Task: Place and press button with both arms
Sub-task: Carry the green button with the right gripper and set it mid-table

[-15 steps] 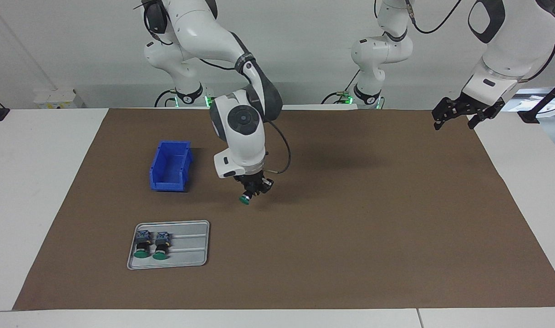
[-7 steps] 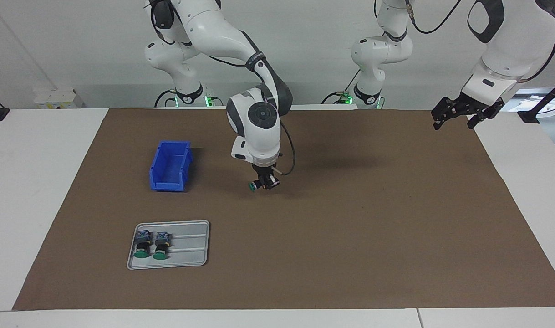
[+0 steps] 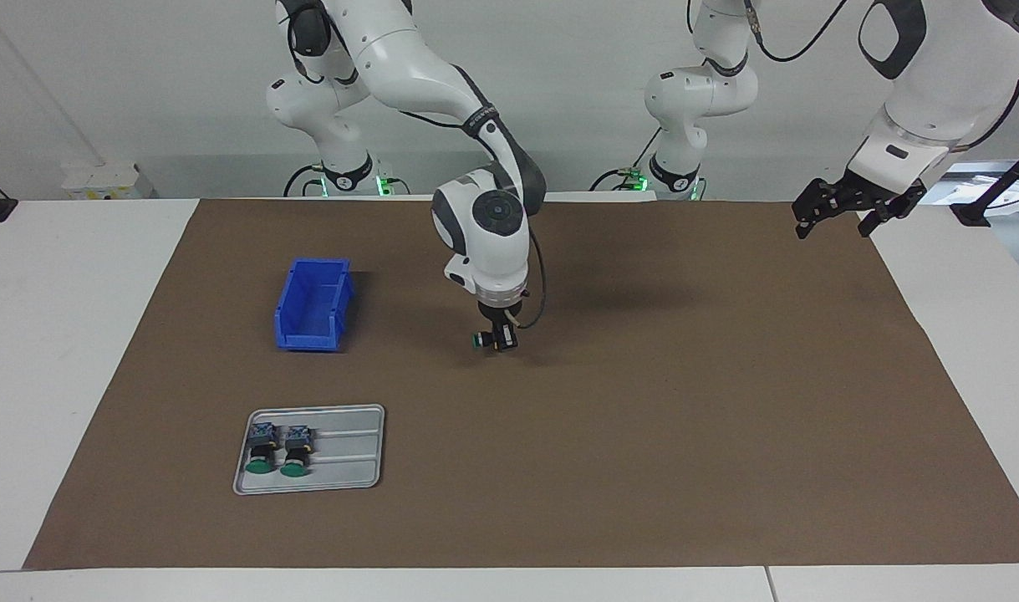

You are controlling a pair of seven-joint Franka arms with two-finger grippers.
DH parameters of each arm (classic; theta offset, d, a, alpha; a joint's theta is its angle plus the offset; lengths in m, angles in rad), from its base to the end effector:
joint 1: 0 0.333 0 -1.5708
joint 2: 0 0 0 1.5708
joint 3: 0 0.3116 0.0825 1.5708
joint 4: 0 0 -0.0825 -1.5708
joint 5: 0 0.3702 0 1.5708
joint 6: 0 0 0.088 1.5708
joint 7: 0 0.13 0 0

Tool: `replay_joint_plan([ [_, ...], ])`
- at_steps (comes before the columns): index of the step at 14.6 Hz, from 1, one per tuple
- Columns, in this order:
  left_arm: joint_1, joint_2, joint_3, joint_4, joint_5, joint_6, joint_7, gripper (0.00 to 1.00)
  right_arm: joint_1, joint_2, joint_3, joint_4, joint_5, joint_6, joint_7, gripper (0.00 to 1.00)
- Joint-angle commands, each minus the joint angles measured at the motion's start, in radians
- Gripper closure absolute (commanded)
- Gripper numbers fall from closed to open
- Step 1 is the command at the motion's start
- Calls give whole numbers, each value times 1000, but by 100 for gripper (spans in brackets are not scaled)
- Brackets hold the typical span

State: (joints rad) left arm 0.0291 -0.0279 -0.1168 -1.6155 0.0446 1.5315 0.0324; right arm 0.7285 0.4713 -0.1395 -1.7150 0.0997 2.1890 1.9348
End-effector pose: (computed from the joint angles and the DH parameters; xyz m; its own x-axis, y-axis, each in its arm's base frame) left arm 0.5244 -0.0409 0.5884 0.9914 -0.1177 -0.0577 -0.1204 -0.9917 -0.0460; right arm 0.5360 0.3740 0.2995 0.1817 -0.9831 -0.0201 -0.9833 -0.1817 -0.0008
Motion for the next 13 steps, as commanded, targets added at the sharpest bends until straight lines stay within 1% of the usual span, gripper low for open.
replay_joint_plan([
  [1, -6, -23, 9, -17, -5, -11, -8, 0, 17, -2, 6, -9, 35, 61, 42, 98],
  [4, -6, -24, 9, -20, -5, -13, -31, 0, 43, 9, 8, -21, 44, 87, 76, 97],
  [8, -2, -27, 8, -23, -5, -10, -32, 0, 54, 9, 8, -32, 46, 129, 110, 93],
  [10, -2, -30, 6, -32, -5, -8, -31, 0, 55, 9, 9, -54, 46, 149, 110, 90],
  [11, 3, -30, 6, -32, -5, -5, -31, 0, 55, 9, 8, -63, 46, 162, 111, 86],
  [12, 5, -30, 6, -34, -6, -1, -31, 0, 55, 6, 9, -78, 48, 187, 111, 80],
  [13, 5, -30, 6, -35, -6, -1, -31, 0, 55, 4, 9, -87, 48, 198, 110, 76],
])
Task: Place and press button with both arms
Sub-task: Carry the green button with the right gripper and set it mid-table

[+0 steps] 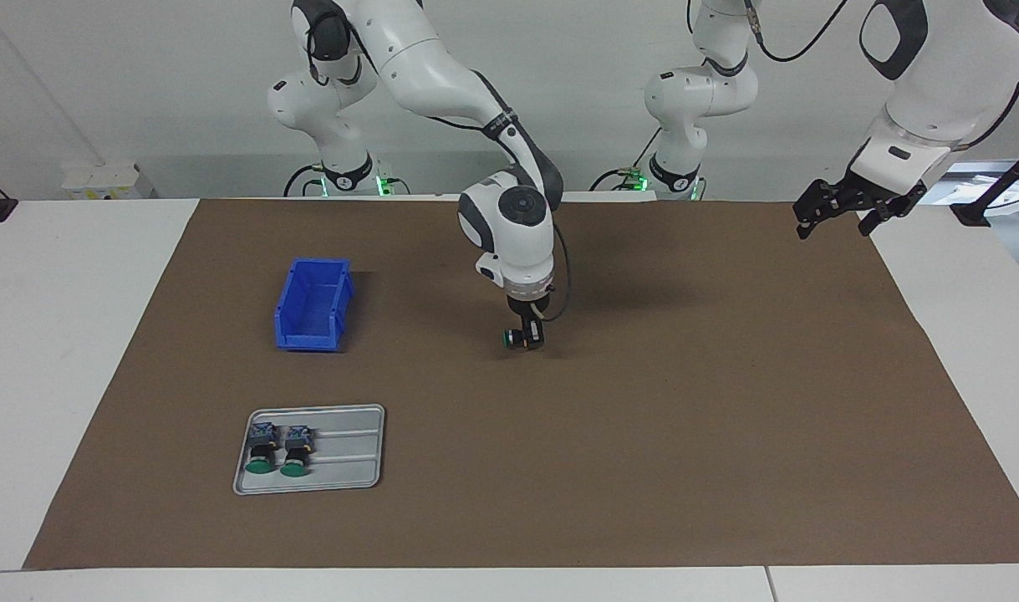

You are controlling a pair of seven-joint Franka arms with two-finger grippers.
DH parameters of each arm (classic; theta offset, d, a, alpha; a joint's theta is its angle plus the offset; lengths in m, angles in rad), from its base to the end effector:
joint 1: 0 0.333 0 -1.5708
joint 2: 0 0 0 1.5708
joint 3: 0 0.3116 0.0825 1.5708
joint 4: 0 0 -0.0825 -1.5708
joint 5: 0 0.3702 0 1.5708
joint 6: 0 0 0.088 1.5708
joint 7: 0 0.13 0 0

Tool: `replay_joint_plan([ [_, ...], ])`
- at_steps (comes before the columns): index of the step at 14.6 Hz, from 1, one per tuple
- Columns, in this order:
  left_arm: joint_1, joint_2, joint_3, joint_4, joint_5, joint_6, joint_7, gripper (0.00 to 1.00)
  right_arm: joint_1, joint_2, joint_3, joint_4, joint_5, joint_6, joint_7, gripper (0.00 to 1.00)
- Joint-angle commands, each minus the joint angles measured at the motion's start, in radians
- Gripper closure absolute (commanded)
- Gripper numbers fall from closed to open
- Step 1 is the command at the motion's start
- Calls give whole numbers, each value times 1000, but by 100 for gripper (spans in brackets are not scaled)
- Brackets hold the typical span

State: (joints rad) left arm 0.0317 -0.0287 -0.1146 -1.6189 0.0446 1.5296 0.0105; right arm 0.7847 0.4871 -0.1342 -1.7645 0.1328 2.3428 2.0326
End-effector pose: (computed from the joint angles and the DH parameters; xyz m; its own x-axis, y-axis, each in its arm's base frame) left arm 0.5239 -0.0384 0.5871 0.9940 -0.0910 -0.0612 -0.0940 -0.9945 -0.0472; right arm 0.5169 0.4074 0.2819 0.1211 -0.9895 -0.0792 -0.9910 -0.1159 -0.0674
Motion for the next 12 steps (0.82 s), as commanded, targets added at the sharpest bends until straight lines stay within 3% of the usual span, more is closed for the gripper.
replay_joint_plan([
  [1, 2, -30, 4, -32, -6, 3, -9, 0, -1, -13, 4, -42, 14, 44, 12, 67],
  [3, -4, -30, 4, -32, -6, 4, -12, 0, 4, -13, 4, -36, 13, 33, 12, 35],
  [4, -7, -30, 4, -32, -9, 4, -21, 0, 2, -13, 4, -29, 13, 30, 9, 6],
  [5, -9, -30, 4, -32, -14, 4, -38, 0, 2, -13, 4, -18, 11, 24, 6, 1],
  [9, -12, -30, 4, -32, -14, 4, -81, 0, -34, -27, 2, 120, -5, -147, -24, 1],
  [12, -32, -46, 3, -67, -14, 15, -179, 1, -125, -148, -7, 122, -4, -276, -228, 1],
])
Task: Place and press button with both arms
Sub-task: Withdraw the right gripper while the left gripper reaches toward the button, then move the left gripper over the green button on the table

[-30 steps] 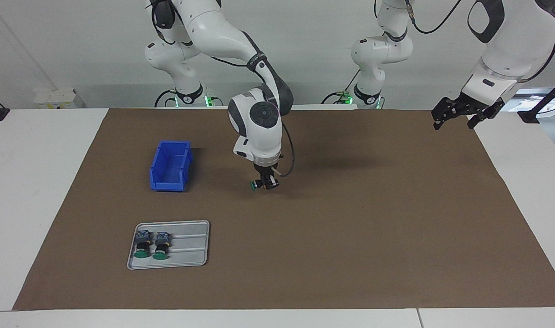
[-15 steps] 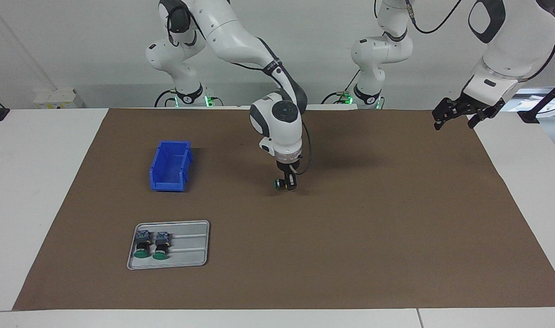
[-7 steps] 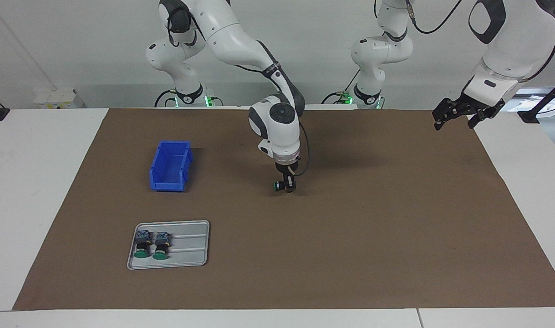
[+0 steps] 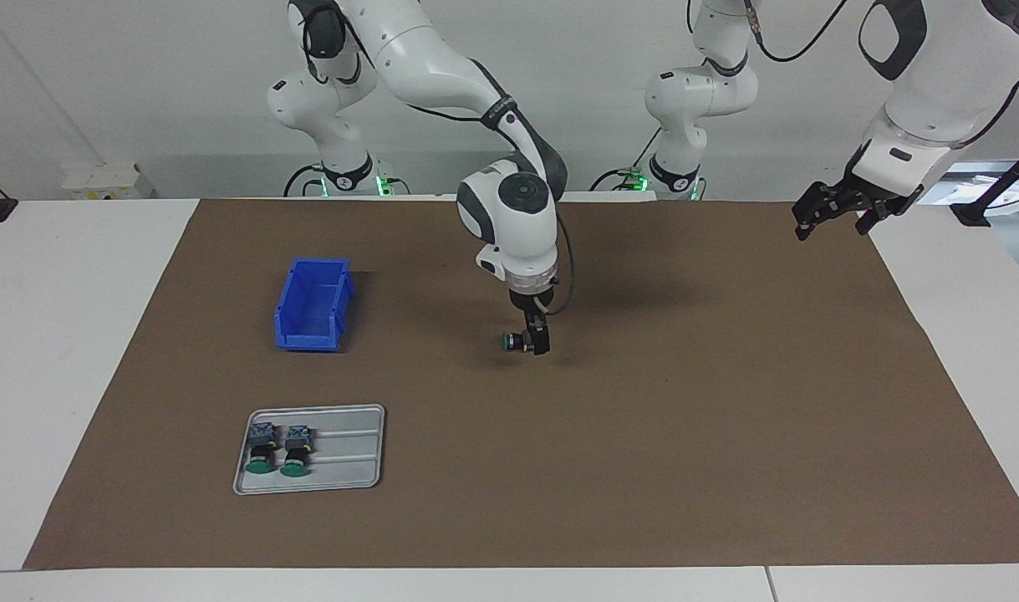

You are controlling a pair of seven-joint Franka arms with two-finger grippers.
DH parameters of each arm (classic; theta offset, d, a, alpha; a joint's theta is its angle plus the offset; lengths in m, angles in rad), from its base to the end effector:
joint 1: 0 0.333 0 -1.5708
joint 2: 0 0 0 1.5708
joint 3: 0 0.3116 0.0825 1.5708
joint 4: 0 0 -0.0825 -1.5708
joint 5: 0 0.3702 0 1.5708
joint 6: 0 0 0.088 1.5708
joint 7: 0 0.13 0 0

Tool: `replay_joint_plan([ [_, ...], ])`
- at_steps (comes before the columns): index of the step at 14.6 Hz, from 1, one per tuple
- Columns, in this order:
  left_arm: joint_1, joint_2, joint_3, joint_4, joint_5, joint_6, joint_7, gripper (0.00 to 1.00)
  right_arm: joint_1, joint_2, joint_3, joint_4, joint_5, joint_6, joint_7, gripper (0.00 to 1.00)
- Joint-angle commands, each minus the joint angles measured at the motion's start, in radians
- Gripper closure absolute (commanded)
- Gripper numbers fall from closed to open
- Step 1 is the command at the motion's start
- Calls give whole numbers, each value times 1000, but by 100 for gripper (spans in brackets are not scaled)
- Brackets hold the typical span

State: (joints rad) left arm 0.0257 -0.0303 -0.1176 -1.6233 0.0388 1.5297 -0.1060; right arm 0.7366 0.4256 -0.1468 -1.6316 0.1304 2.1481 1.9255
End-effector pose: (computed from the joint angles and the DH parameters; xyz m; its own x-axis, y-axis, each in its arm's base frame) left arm 0.5228 -0.0439 0.5859 0.9982 0.0160 -0.0586 0.0132 -0.9987 -0.0488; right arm 0.5457 0.3874 0.3638 0.1862 -0.9789 -0.0846 -0.9811 -0.1805 -0.0698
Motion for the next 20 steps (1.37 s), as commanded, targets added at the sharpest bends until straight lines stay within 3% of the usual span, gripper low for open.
replay_joint_plan([
  [1, -29, -62, 4, -85, -8, 32, -96, 1, -109, -125, 6, -11, -2, -118, -191, 1],
  [5, -73, -83, 3, -141, -51, 64, -358, 1, -233, -232, 1, -14, -17, -264, -573, 1],
  [8, -148, -73, 4, -167, -63, 95, -539, 1, -388, -301, 3, -17, -31, -364, -970, 1],
  [12, -228, -33, 3, -175, -117, 165, -864, 2, -595, -382, 1, -19, -38, -514, -1441, 1],
  [15, -311, 13, 3, -185, -125, 255, -1140, 2, -680, -441, 3, -19, -141, -589, -1757, 1],
  [17, -346, 29, 3, -204, -169, 326, -1234, 2, -718, -452, 10, -7, -158, -619, -1870, 1],
  [20, -388, 72, 3, -205, -227, 444, -1343, 4, -755, -453, 19, -10, -147, -637, -1892, 1],
])
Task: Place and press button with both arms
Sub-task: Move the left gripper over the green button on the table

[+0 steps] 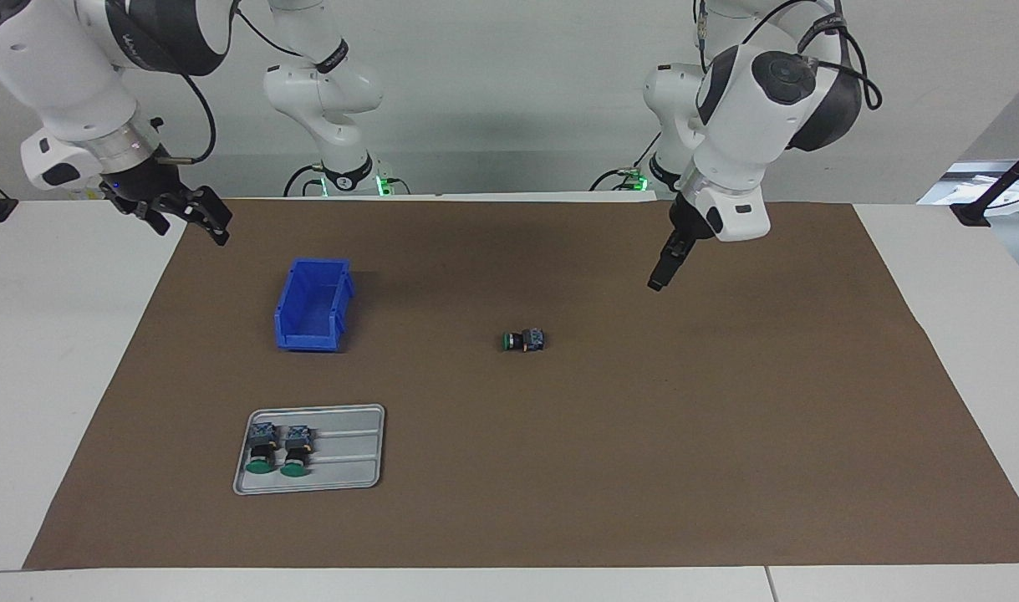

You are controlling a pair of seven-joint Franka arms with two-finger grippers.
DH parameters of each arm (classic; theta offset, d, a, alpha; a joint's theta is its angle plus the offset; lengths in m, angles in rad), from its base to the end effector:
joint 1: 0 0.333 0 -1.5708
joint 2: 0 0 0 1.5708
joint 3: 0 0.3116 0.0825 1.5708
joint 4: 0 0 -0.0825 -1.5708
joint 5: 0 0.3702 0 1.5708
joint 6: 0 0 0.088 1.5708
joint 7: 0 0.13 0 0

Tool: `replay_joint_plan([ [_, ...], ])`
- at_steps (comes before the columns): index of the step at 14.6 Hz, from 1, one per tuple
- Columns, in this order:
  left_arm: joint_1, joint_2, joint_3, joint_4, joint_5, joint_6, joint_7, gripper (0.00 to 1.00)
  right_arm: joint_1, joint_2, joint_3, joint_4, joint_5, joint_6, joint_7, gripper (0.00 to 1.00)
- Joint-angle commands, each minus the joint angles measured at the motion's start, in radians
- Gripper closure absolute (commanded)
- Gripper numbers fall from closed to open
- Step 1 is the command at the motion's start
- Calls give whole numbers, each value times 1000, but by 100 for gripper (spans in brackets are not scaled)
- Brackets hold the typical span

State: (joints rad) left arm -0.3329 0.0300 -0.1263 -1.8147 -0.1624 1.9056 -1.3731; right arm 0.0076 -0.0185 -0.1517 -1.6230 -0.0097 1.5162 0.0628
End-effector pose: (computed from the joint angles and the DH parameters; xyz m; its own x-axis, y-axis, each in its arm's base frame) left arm 0.5014 -0.2641 0.4983 0.5703 0.8085 -0.1451 0.8213 -0.5638 0.0869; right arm 0.5200 -0.0775 0.5787 0.9748 -0.2051 -0.0878 -0.2048 -0.9787 0.0124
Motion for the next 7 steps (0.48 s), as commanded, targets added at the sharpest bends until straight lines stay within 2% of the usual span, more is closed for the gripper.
replay_joint_plan([
  [1, -40, 24, 11, -14, -28, 84, -107, 4, -34, -9, 49, -18, -13, -11, -29, 1],
  [4, -107, 77, 16, -6, -28, 61, -162, 3, -118, -8, 138, -17, -27, -28, -60, 1],
  [7, -156, 163, 16, 50, -25, 110, -344, 3, -120, -8, 126, -15, -33, -27, -77, 1],
])
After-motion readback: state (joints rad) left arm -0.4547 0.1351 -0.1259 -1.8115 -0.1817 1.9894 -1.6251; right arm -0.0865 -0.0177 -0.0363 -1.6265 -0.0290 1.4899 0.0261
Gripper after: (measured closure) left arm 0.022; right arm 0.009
